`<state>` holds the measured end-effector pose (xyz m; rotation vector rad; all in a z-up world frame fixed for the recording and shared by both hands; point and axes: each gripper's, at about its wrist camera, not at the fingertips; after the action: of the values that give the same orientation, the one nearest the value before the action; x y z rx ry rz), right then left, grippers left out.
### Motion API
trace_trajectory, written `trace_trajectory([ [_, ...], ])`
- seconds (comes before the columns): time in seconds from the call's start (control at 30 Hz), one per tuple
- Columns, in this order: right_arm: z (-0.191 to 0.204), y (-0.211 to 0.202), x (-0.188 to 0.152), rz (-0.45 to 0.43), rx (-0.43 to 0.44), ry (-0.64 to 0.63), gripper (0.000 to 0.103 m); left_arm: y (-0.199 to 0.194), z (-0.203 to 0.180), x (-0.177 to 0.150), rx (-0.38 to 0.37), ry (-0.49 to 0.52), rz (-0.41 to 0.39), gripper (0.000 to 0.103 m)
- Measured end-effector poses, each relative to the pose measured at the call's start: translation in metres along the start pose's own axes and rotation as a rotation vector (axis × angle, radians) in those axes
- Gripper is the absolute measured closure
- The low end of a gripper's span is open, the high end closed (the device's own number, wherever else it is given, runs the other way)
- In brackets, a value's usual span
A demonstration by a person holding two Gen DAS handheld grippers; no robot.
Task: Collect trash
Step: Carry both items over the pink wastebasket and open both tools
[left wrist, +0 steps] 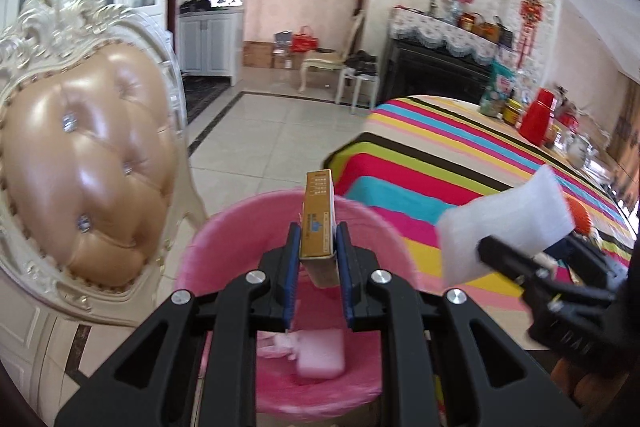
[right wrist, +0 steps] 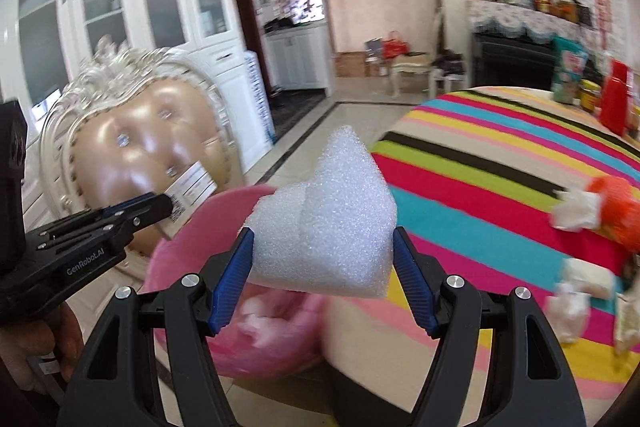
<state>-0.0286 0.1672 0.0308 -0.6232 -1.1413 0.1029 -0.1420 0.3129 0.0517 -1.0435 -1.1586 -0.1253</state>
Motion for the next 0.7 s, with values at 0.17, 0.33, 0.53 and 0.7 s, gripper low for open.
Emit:
trace_trajectory([
  [0.17,0.027,0.040,0.002,0.054,0.055,-0.041,0.036,0.005,0.030,-0.005,0.036,-0.043,0.022,0.086],
  [0.33,0.045,0.066,0.007,0.094,0.097,-0.081,0.035,0.011,0.042,-0.008,0.037,-0.072,0.037,0.085],
  [0.53,0.048,0.082,0.010,0.116,0.136,-0.092,0.013,0.017,0.054,-0.007,0.013,-0.115,0.038,0.051],
  [0.7,0.039,0.079,0.010,0.110,0.112,-0.092,0.012,0.016,0.052,-0.007,0.003,-0.120,0.034,0.050],
])
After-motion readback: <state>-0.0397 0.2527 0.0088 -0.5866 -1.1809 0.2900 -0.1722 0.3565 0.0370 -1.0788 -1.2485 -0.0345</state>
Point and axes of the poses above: each gripper's, at about its wrist camera, not at the fingertips, and y roughly the way its jaws point, z to its left, x to its top, and after that the axes turned 13 degrees about x, right-handed
